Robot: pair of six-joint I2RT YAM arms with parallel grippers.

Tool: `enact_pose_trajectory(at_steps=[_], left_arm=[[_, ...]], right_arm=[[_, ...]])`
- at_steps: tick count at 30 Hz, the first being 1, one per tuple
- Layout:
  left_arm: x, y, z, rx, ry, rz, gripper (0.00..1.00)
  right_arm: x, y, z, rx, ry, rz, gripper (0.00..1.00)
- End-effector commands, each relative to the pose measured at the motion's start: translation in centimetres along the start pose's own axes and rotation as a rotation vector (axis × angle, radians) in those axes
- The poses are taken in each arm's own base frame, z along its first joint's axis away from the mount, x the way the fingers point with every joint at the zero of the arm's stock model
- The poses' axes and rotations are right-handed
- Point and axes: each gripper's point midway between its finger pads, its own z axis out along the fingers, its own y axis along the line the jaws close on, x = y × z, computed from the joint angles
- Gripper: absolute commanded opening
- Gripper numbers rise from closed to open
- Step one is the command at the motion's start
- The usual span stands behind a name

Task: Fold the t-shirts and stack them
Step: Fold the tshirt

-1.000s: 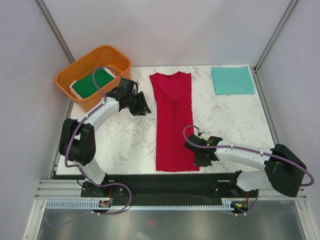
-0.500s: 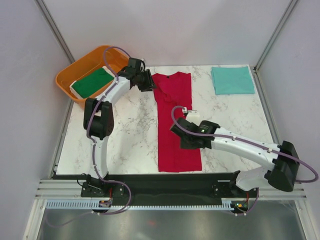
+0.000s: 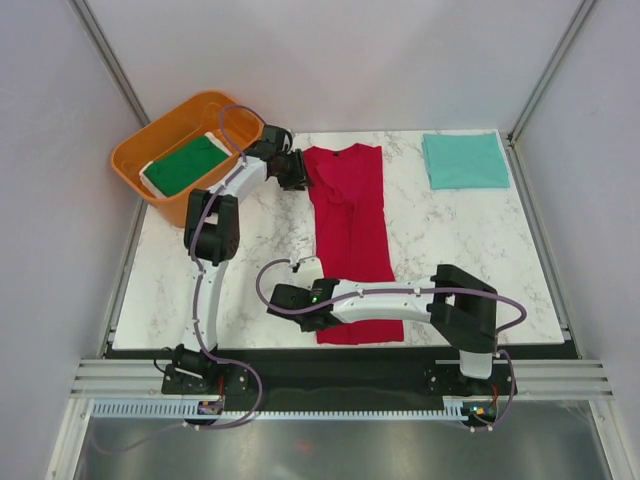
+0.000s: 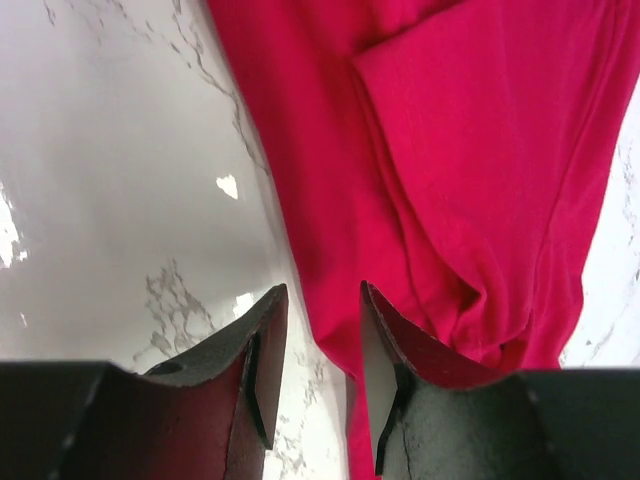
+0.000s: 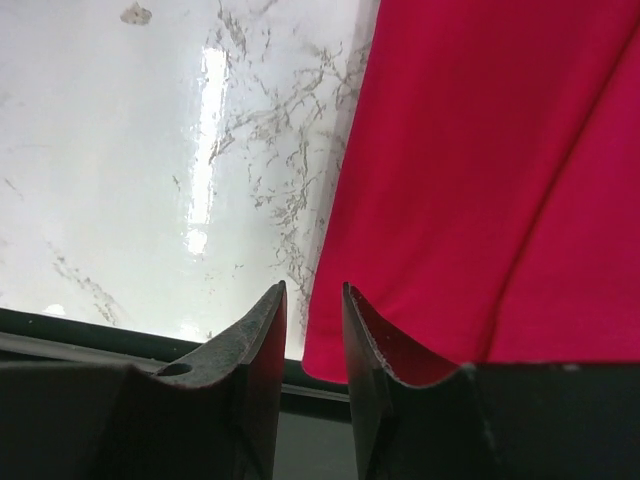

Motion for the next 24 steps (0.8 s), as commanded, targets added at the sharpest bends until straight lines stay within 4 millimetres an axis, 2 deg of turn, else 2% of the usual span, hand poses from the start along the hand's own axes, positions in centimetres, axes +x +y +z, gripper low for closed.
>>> enact_pose_trajectory(at_steps=[1, 4, 8, 14, 17, 18, 19, 20, 24], left_arm=[[-2.3, -1.5, -0.3, 0.085, -0.036, 0.077, 0.43], [-2.2, -1.2, 0.5, 0.088, -0.031, 0.086, 0.43], [-2.0, 0.0, 1.5, 0.054, -0.03, 0.083, 0.43], [-1.3, 1.5, 2.9, 0.012, -0.019, 0.083, 0.39], [-1.2, 2.0, 3.5, -0.001, -0.018, 0.087, 0.25], [-1.3, 2.1, 3.5, -0.007, -0.022, 0.089, 0.13], [-1.3, 2.4, 3.6, -0.016, -0.024, 0.088, 0.06], [-1.3, 2.5, 3.8, -0.023, -0.027, 0.088, 0.02], [-2.1, 2.5, 3.9, -0.019, -0.044, 0.086, 0.02]], right_arm=[[-0.8, 1.3, -0.1, -0.007, -0.055, 0.042, 0.36], [0.1, 1.2, 0.0, 0.011, -0.049, 0.027, 0.35], [2.0, 0.0, 0.9, 0.071, -0.012, 0.009, 0.33], [3.4, -0.8, 1.5, 0.103, 0.008, -0.015, 0.27], [3.6, -1.0, 1.6, 0.108, 0.01, -0.018, 0.19], [3.7, -1.1, 1.6, 0.109, 0.012, -0.017, 0.07], [3.7, -1.0, 1.4, 0.105, 0.01, -0.02, 0.0], [3.6, -0.9, 1.1, 0.096, 0.006, -0.016, 0.0], [3.5, 0.2, -0.8, 0.057, -0.003, -0.027, 0.0]])
